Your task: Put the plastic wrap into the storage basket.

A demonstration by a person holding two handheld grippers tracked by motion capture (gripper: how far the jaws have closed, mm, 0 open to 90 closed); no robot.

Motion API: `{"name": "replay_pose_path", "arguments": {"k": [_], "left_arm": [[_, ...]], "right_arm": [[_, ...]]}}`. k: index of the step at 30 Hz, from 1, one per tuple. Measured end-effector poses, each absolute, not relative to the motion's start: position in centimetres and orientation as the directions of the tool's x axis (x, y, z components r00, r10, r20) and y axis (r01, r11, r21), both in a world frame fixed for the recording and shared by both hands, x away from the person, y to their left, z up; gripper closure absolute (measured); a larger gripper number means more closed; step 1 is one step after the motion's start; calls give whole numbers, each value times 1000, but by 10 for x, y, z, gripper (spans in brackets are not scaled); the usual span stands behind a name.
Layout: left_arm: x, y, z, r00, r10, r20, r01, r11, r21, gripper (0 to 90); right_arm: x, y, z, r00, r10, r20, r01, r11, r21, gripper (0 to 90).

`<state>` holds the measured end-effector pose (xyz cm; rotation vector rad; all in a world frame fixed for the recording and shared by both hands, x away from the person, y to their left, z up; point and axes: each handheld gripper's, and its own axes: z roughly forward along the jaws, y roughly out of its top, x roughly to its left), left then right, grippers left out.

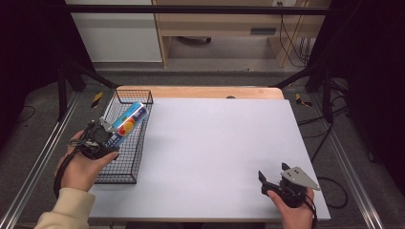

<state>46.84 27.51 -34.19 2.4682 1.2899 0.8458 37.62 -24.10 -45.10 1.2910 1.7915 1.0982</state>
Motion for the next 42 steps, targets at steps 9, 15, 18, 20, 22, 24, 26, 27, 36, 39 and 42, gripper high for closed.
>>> {"name": "replay_pose_path", "arguments": {"k": [9,15,18,20,22,24,26,27,36,39,42], "left_arm": [[472,278,-347,442,813,380,685,-579,442,322],[473,278,-347,439,813,382,688,-578,439,322],[473,278,-347,436,817,377,695,-572,436,322],[473,278,-347,431,819,379,700,-569,432,322],[473,276,-347,428,824,371,708,-561,430,322],[474,276,-347,426,827,366,711,-556,430,322],[475,274,-346,418,831,367,716,-550,429,322],[475,274,-346,417,831,367,717,-549,429,322],[480,267,-342,390,835,387,746,-533,399,322],[481,266,-343,380,848,370,757,-515,403,322],[483,264,-344,380,845,377,765,-516,385,322]], "right_arm": [[376,-241,-451,-292,956,-39,399,158,903,149],[376,-241,-451,-295,955,-39,398,159,903,151],[376,-241,-451,-294,955,-38,398,159,904,151],[376,-241,-451,-295,955,-38,398,159,904,151],[376,-242,-451,-295,955,-39,397,160,904,151],[376,-242,-451,-294,955,-39,398,160,903,151],[376,-241,-451,-294,955,-34,401,155,903,151],[377,-241,-451,-294,955,-31,401,153,903,151],[377,-240,-450,-309,951,-20,399,149,905,151],[377,-240,-450,-318,948,-17,397,149,905,151],[377,-240,-450,-324,946,-15,397,150,906,151]]}}
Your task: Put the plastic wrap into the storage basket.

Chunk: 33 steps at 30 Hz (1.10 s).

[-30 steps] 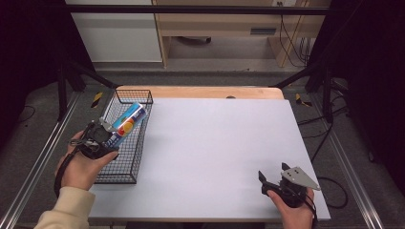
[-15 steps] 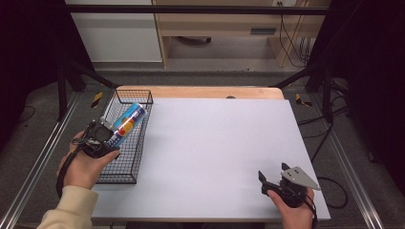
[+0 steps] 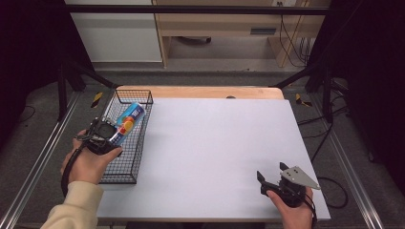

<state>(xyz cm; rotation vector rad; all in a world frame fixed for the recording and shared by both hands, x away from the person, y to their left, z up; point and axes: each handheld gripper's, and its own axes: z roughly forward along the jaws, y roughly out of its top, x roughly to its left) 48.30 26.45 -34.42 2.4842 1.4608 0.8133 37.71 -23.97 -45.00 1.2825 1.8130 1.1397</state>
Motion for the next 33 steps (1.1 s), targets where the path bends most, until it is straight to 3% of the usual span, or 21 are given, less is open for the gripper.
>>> {"name": "replay_pose_path", "arguments": {"k": [33], "left_arm": [[498,270,-364,360,861,360,827,-473,304,322]], "right_arm": [[377,-240,-450,-329,944,-16,397,154,905,153]]}}
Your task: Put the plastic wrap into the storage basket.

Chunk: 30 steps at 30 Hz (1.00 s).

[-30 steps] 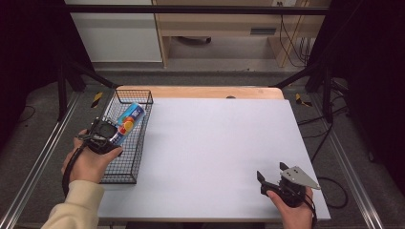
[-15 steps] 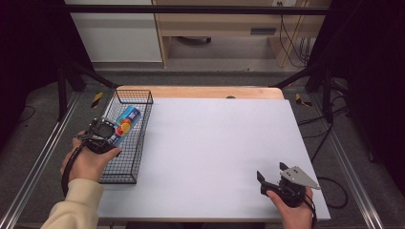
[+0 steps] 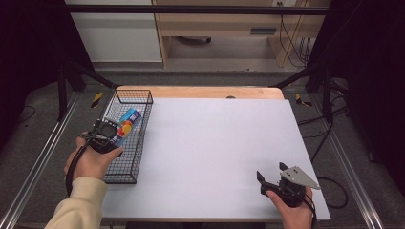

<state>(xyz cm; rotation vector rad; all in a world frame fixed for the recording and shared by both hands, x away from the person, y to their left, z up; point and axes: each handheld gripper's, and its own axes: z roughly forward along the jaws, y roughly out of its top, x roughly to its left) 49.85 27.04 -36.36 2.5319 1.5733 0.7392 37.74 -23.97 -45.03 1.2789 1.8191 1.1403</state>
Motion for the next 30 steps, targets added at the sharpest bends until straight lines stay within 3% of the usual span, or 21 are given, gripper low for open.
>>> {"name": "replay_pose_path", "arguments": {"k": [22,30], "left_arm": [[509,264,-376,379,847,373,851,-477,219,322],[510,258,-381,399,814,423,845,-505,174,321]], "right_arm": [[378,-239,-451,-337,941,-17,401,160,902,159],[378,-239,-451,-336,942,-18,401,160,902,159]]}}
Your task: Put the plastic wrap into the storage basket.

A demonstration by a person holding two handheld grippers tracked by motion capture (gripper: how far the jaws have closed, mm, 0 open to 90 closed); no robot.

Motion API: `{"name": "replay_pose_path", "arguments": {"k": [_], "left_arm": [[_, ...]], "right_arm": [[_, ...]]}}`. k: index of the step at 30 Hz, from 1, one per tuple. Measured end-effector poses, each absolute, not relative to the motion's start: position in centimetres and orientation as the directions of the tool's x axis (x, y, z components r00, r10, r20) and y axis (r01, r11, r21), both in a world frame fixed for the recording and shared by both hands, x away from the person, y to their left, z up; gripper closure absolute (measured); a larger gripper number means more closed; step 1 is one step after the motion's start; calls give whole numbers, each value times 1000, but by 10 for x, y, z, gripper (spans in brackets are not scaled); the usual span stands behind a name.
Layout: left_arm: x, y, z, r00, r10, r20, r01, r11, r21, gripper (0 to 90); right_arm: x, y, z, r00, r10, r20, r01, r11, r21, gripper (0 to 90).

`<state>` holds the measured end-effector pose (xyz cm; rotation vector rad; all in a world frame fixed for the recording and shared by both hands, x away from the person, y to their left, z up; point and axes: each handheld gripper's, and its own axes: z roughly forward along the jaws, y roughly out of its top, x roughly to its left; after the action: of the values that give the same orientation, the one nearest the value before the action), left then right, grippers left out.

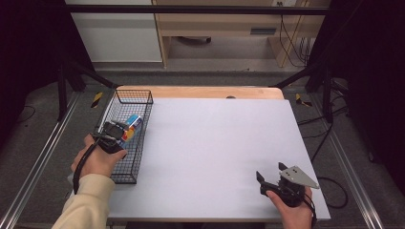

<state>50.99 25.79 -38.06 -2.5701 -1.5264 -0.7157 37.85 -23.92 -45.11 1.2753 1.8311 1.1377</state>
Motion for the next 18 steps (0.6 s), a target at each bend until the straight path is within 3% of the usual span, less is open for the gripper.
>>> {"name": "replay_pose_path", "arguments": {"k": [18], "left_arm": [[515,250,-391,437,769,467,842,-532,88,321]], "right_arm": [[379,-240,-452,-337,941,-17,404,161,901,159]]}}
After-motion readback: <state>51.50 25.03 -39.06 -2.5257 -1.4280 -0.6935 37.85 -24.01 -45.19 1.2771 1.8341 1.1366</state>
